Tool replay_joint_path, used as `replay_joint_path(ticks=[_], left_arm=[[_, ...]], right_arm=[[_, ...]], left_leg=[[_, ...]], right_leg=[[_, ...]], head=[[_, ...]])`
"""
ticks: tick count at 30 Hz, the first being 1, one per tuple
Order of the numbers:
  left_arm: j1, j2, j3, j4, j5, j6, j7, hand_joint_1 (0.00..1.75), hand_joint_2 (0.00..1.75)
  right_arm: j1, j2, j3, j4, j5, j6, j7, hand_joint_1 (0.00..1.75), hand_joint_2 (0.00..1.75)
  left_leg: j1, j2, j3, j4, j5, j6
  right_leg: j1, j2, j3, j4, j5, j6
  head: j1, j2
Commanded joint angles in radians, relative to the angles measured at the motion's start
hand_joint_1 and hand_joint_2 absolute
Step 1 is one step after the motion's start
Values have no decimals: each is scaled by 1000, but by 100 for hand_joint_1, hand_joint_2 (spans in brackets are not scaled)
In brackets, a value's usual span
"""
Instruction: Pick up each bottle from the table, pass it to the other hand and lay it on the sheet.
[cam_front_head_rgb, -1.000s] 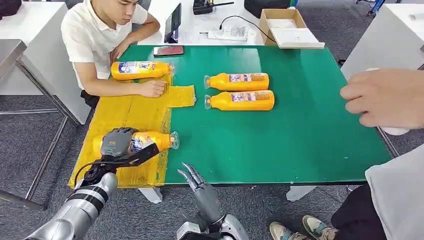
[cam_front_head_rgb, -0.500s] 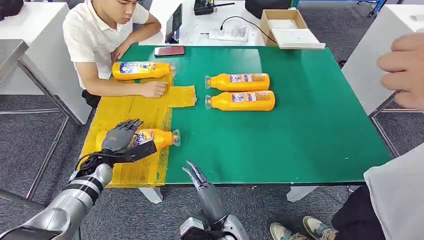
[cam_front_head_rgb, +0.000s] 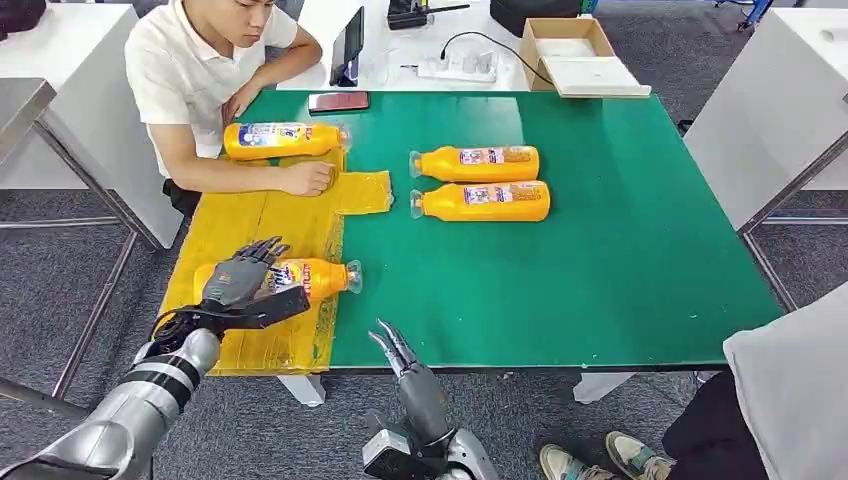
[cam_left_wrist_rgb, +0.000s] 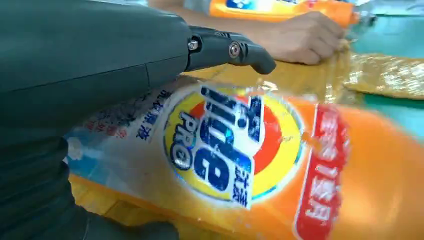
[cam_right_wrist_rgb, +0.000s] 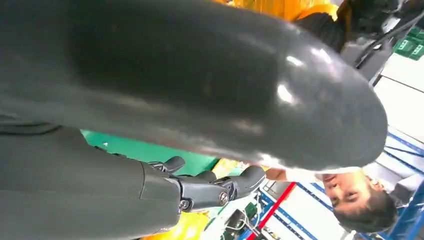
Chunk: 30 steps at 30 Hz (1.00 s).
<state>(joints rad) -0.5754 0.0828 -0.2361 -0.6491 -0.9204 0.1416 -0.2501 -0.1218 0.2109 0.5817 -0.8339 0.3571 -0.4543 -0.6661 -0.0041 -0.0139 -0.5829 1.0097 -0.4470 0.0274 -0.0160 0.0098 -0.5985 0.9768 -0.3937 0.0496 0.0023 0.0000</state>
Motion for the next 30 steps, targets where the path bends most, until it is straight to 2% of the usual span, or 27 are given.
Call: replay_joint_path(ticks=[1, 4, 6, 18, 22, 24, 25, 26, 27, 29, 30], left_arm=[[137, 74, 24, -320, 236, 42, -91, 0, 175], [287, 52, 98, -588, 436, 41, -164, 0, 175], [338, 39, 116, -687, 538, 7, -172, 0, 175], [383, 54, 56, -834, 506, 62, -191, 0, 175], [422, 3, 53, -914, 563, 104, -206, 0, 175], [464, -64, 69, -949, 731, 78, -191, 0, 175], [500, -101, 75, -968, 827, 80, -171, 0, 175], [527, -126, 75, -974, 884, 87, -159, 0, 175], [547, -133, 59, -977, 899, 108, -171, 0, 175], [605, -180, 57, -983, 1027, 108, -167, 0, 175], [629, -186, 41, -987, 1052, 112, -179, 0, 175]], right_arm=[[-6, 10, -1, 73, -33, -19, -32, 0, 0], [1, 3, 16, 72, -46, -29, -32, 0, 0], [1, -1, 22, 77, -59, -38, -32, 0, 0], [-5, -10, 22, 93, -76, -55, -32, 0, 0], [7, -42, 30, 27, -60, -108, -32, 0, 0], [21, -95, -7, -72, -29, -232, -32, 0, 0], [46, -111, -100, -145, 47, -240, -32, 0, 175], [80, -107, -220, -219, 164, -242, -18, 0, 175], [89, -132, -241, -263, 178, -238, -3, 0, 175], [127, -123, -434, -358, 361, -244, 48, 0, 175], [126, -150, -448, -360, 356, -244, 47, 0, 175]], left_leg=[[2, 4, 1, 0, -2, -2], [1, 4, -1, -1, -1, -1], [1, 6, -3, -1, -2, -1], [1, 5, -6, 0, -2, -2], [1, 3, -8, 0, -2, -1], [1, 2, -8, 0, -2, -1], [0, 2, -8, -1, -1, 0], [0, 2, -6, -1, -2, -1], [-1, 1, -8, -1, -1, 0], [-2, 1, -6, -1, -2, 0], [-2, 1, -7, -1, -2, 0]], right_leg=[[2, 2, 0, -1, -1, -2], [1, 3, -3, -1, 0, -1], [1, 3, -4, -1, -1, -1], [2, 1, -8, -1, -2, -2], [1, -1, -9, -1, -1, -1], [1, -2, -8, -1, -2, -1], [0, -2, -9, -1, -1, 0], [0, -3, -6, -2, -3, -1], [-1, -2, -9, -1, -2, 0], [-1, -3, -6, -2, -2, 0], [-1, -3, -7, -2, -2, 0]], head=[[0, 0], [0, 0], [0, 0], [0, 0], [0, 0], [0, 0], [0, 0], [0, 0], [-1, 0], [0, 0], [0, 0]])
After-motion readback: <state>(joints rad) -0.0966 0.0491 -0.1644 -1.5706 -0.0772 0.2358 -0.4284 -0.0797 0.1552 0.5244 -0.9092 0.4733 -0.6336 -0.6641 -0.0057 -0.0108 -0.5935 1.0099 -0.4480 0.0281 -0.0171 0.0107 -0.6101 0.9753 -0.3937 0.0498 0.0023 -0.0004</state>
